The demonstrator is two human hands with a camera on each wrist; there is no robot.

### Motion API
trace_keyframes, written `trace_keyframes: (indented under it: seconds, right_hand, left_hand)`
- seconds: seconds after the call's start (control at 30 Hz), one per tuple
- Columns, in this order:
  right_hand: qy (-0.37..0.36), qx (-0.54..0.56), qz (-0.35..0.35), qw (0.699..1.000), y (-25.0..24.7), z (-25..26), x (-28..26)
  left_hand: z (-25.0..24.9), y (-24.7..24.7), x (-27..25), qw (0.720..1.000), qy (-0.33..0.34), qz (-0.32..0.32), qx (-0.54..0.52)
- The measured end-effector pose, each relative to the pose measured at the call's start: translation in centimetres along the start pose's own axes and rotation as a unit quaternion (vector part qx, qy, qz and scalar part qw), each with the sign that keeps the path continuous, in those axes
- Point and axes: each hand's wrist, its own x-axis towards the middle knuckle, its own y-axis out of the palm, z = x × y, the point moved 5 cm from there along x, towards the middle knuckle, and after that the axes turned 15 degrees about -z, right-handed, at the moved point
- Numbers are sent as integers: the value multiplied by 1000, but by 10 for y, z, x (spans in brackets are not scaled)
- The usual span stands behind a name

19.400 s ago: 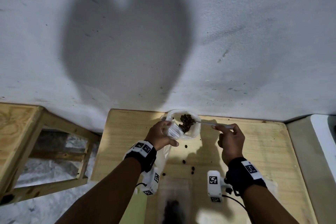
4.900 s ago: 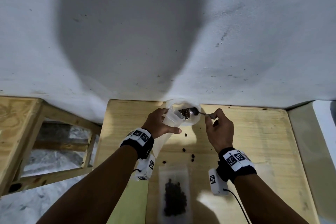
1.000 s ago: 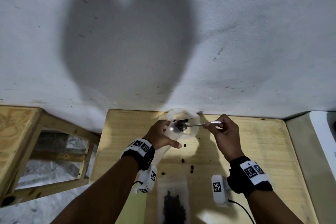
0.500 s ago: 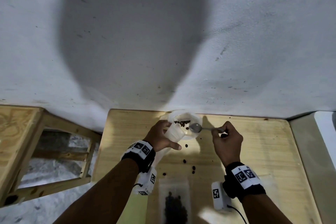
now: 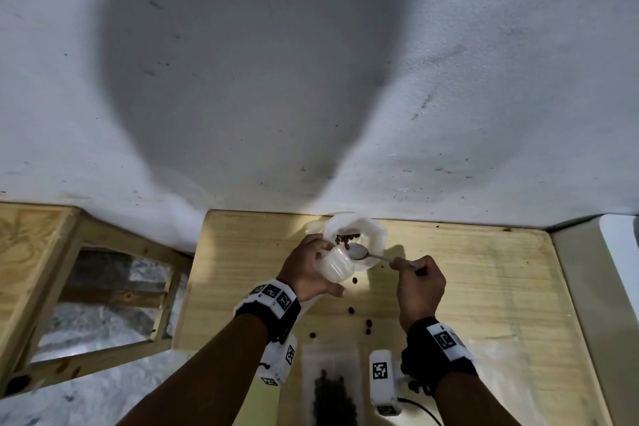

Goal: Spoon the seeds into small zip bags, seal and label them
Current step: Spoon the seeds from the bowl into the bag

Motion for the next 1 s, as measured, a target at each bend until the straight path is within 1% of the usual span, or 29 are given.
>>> trace_keyframes:
  seconds: [0.07, 0.2, 0.3, 0.4, 0.47, 0.63, 0.73, 0.87, 1.0]
  right_hand:
    - [14, 14, -2, 1000, 0, -4, -1]
    - [3, 25, -6, 1000, -1, -1, -5]
    - [-10, 18, -10, 1000, 1, -1, -7]
    - [1, 14, -14, 1000, 5, 0, -10]
    - [24, 17, -15, 999, 9, 1, -12]
    - [149, 7, -21, 989, 19, -12, -21]
    - [203, 18, -15, 979, 28, -24, -25]
    - [250, 36, 1, 968, 35, -28, -28]
    - [265, 60, 30, 962, 39, -34, -23]
  left_hand:
    - [4, -2, 2, 999, -24, -10, -21]
    - [8, -9, 5, 997, -59, -17, -46]
    - [8, -13, 8, 997, -68, -1, -43]
    - [10, -13, 10, 996, -77, 21, -34]
    - [11, -12, 9, 996, -81, 29, -32]
    - [9, -11, 6, 995, -82, 44, -38]
    - [8, -10, 5, 994, -86, 46, -46]
    - [8, -11, 4, 993, -94, 57, -48]
    - [7, -14, 4, 991, -105, 59, -53]
